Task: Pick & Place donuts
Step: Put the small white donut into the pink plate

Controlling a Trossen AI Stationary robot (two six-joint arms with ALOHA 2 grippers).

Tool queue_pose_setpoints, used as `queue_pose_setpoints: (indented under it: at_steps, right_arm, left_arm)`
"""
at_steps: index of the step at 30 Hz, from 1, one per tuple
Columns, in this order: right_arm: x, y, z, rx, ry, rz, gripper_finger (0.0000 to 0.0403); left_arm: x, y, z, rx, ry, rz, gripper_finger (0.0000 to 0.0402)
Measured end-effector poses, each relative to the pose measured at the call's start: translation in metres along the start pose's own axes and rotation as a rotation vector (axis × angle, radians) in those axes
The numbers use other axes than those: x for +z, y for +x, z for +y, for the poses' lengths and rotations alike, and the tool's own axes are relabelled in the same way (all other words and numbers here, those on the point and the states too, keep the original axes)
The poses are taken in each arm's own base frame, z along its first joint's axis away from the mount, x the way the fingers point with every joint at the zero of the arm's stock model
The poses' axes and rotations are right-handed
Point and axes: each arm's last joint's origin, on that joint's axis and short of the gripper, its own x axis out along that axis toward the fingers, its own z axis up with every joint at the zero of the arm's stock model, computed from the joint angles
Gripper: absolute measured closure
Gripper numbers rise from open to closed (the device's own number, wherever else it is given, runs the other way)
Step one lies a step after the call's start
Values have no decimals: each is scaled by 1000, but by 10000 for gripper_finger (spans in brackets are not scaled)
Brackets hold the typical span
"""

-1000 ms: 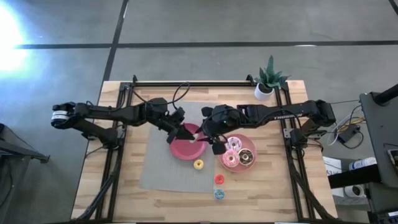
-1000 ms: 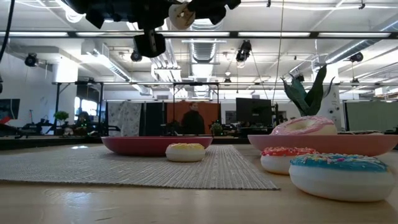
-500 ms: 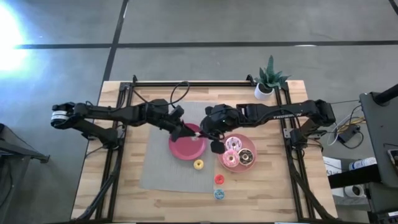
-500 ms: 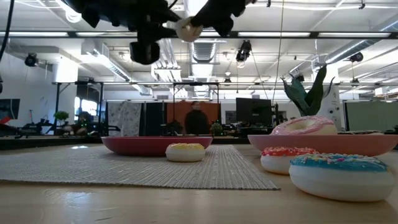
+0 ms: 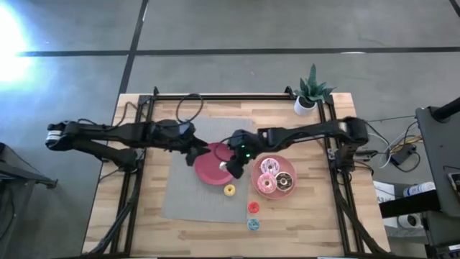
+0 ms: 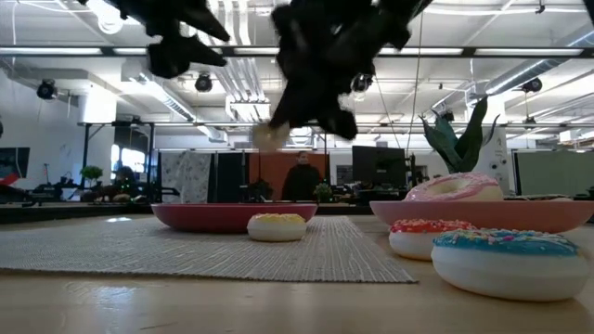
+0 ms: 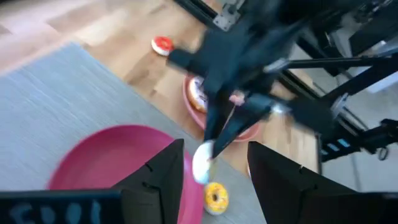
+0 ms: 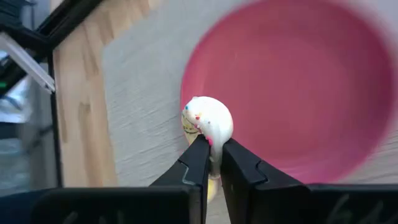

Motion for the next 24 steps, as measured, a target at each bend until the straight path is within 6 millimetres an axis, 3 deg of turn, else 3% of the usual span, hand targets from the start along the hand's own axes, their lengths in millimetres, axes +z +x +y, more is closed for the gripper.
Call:
queue_pose_setpoints:
  at_steps: [4,11,15,24]
  right_arm:
    - [-4,35,-12,-10,104,97,379]
    - [-4,68,-22,-5,247,181,378]
    - [2,71,-19,-19,269,193,355]
    - [3,63,-19,-193,222,263,255]
  left_arm:
    - [-5,-22,-1,27,21,-22,251]
    - [-13,-44,7,111,46,18,251]
    - [-17,-48,11,128,77,31,251]
    - [-37,-42,24,160,97,85,251]
